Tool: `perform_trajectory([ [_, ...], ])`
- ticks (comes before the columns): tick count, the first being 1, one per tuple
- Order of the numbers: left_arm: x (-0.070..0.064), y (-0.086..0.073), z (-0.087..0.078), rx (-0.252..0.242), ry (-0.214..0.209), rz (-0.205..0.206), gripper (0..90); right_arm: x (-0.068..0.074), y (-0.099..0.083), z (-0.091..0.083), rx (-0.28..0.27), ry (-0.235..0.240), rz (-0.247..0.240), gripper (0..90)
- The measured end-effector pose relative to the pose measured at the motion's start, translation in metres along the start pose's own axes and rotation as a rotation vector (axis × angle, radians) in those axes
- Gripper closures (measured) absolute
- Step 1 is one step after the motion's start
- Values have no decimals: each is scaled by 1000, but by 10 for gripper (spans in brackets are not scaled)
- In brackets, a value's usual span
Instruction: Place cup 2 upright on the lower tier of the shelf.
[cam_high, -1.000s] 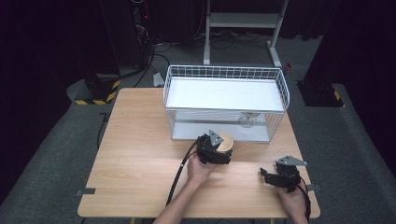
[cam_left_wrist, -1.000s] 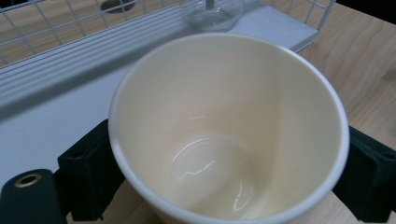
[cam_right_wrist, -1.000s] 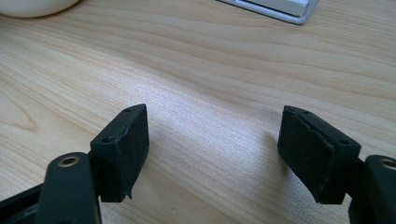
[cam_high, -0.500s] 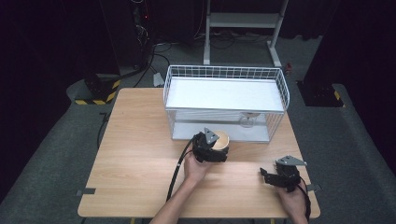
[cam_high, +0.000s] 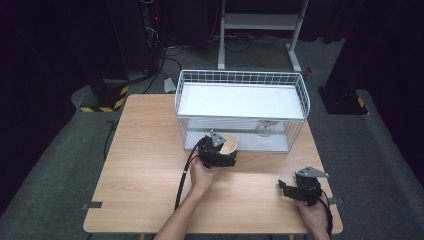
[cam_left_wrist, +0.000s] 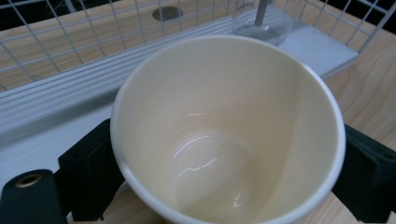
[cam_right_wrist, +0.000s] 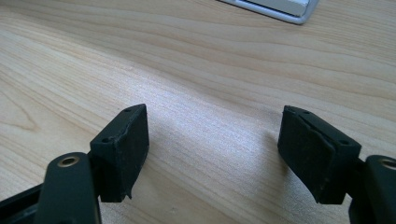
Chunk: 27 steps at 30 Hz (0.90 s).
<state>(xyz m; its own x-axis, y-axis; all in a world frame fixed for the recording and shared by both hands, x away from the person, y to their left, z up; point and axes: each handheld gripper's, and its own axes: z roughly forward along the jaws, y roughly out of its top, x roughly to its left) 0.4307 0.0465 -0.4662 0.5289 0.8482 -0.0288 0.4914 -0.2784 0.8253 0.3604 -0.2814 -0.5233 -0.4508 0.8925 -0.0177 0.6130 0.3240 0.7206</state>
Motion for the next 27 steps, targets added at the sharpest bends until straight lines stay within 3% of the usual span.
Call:
perform_trajectory([
  [2,3,1,1,19,2,-10,97,0,0,0,0,0,0,250],
  [5,5,3,3,30,30,17,97,0,0,0,0,0,0,250],
  [11,14,7,4,14,32,-21,98,0,0,0,0,0,0,250],
  [21,22,12,14,44,73,-16,98,0,0,0,0,0,0,250],
  [27,25,12,17,26,75,-15,98,0,0,0,0,0,0,250],
])
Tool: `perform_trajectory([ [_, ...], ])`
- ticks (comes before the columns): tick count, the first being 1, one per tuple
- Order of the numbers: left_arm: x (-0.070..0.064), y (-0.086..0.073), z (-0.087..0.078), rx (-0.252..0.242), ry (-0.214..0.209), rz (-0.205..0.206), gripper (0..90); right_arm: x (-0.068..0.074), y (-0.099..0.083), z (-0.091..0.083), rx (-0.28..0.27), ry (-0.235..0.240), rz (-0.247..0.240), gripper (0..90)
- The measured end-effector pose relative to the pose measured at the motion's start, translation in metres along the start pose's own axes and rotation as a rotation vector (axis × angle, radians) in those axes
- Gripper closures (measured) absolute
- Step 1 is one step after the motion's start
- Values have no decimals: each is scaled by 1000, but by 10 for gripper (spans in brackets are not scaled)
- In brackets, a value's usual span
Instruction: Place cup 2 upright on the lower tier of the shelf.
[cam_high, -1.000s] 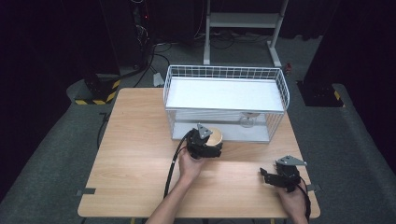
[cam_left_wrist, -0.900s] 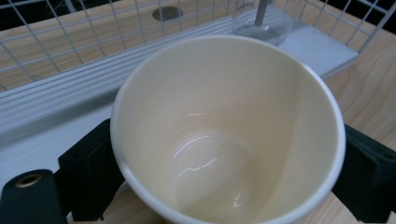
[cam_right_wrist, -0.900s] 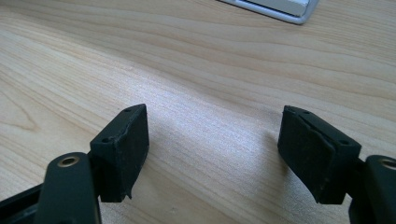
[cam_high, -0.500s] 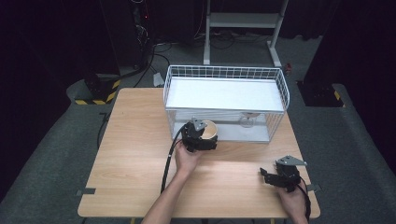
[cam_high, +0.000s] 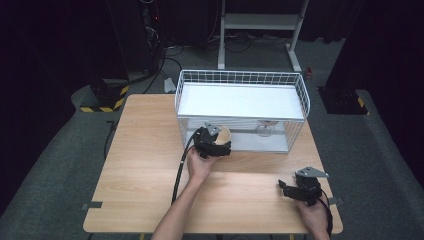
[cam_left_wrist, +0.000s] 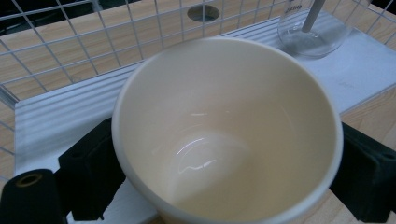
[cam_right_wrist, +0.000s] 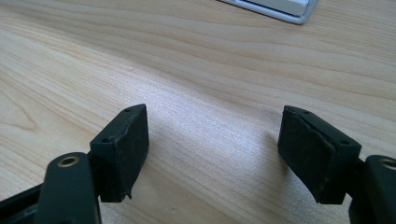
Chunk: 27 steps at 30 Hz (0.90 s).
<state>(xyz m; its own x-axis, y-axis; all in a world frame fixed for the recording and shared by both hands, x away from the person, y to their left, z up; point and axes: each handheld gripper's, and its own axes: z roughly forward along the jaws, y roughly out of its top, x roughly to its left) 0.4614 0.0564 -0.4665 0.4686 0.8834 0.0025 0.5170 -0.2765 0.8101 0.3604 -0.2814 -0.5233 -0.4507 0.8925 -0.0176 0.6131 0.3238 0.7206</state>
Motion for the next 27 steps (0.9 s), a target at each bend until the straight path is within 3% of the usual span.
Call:
perform_trajectory([
  [12,3,-3,8,-27,34,36,93,0,0,0,0,0,0,250],
  [22,4,-4,13,-45,44,42,87,0,0,0,1,0,3,250],
  [27,3,-5,16,-45,61,70,77,0,0,0,1,0,3,250],
])
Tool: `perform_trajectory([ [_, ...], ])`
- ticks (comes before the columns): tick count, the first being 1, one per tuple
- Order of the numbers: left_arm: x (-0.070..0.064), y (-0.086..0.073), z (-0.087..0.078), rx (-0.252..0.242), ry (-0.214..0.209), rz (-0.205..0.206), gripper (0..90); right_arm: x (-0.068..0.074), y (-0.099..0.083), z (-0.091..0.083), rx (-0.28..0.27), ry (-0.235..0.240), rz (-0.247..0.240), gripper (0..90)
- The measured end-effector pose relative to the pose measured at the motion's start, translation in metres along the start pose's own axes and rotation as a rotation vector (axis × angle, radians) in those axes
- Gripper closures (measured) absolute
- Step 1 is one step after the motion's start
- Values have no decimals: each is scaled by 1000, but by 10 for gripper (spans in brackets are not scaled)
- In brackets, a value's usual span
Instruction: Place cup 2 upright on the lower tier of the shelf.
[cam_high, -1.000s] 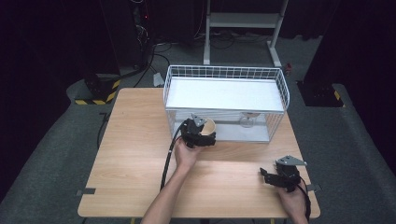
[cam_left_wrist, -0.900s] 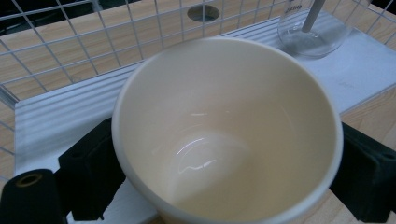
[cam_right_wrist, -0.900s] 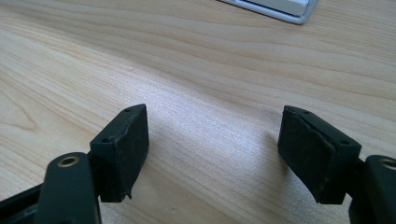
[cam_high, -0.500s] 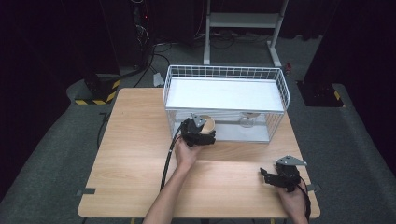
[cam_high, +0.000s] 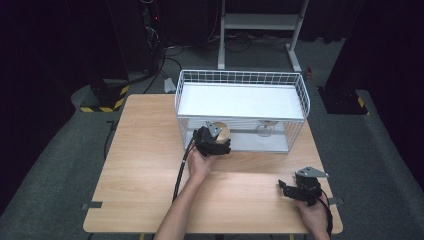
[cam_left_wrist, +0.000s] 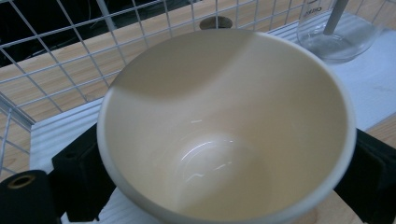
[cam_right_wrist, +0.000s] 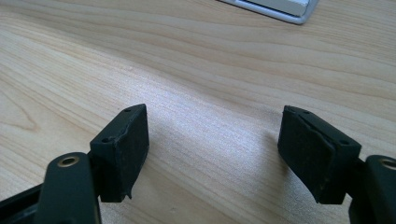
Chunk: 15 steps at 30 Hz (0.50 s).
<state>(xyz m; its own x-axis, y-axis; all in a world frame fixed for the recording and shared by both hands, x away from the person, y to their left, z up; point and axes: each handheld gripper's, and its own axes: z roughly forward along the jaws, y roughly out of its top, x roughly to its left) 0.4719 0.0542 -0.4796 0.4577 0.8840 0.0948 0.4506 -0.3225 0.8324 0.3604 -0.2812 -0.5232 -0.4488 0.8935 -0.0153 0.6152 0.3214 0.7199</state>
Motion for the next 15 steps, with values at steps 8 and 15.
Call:
perform_trajectory([
  [8,3,-1,4,-18,16,-3,76,0,0,0,0,0,0,250],
  [15,4,-1,7,-23,17,-29,78,0,0,0,0,0,0,250],
])
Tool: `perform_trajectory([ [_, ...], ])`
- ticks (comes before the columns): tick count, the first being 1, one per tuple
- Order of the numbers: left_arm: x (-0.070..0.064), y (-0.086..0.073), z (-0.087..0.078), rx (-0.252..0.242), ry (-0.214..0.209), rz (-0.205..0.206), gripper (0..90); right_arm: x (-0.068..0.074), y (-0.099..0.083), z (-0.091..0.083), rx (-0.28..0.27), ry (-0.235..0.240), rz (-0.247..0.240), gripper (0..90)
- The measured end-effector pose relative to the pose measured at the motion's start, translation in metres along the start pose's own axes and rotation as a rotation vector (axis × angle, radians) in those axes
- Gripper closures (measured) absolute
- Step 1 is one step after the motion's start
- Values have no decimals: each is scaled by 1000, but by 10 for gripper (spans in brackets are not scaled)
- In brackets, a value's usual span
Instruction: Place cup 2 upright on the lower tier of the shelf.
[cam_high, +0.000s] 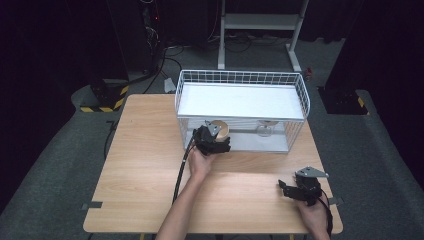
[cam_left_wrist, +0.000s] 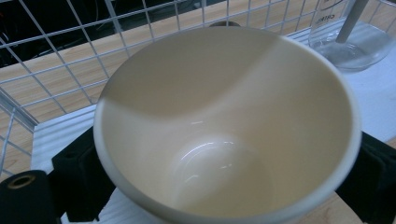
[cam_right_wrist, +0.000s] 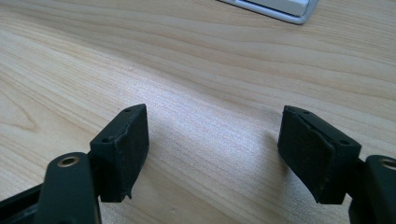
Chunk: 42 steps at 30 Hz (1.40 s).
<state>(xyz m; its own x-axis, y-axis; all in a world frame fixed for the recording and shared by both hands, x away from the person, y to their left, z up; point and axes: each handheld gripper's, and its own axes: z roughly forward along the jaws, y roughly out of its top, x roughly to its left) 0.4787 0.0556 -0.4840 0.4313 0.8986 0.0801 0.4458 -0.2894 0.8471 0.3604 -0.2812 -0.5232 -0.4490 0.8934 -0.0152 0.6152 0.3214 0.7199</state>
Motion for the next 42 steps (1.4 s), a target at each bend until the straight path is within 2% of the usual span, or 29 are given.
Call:
perform_trajectory([
  [3,1,1,1,5,-1,0,79,0,0,0,0,0,0,250],
  [6,0,3,0,19,-1,-18,79,0,0,0,0,0,0,250],
  [9,1,2,1,9,-10,-50,81,0,0,0,0,-1,1,250],
  [12,1,2,2,23,-12,-60,77,0,0,0,0,-1,1,250],
  [13,2,2,2,28,-12,-50,73,0,0,0,0,-1,1,250],
  [15,2,1,3,35,-32,-62,47,0,0,0,0,-1,1,250],
  [21,8,-1,-1,55,-31,-48,2,0,0,0,0,0,1,251],
  [23,9,-2,-2,52,-38,-66,2,0,0,0,0,0,1,251],
  [24,10,-2,-3,50,-36,-58,2,0,0,0,0,0,1,251],
  [28,10,-6,-9,40,-48,-79,3,0,0,0,0,0,1,254],
  [32,9,-12,-15,48,-39,-78,34,0,0,0,0,0,1,254],
  [35,10,-18,-18,56,-38,-94,71,0,0,0,0,0,0,254],
  [42,4,-26,-16,93,-19,-77,152,0,0,0,-1,0,-3,254],
])
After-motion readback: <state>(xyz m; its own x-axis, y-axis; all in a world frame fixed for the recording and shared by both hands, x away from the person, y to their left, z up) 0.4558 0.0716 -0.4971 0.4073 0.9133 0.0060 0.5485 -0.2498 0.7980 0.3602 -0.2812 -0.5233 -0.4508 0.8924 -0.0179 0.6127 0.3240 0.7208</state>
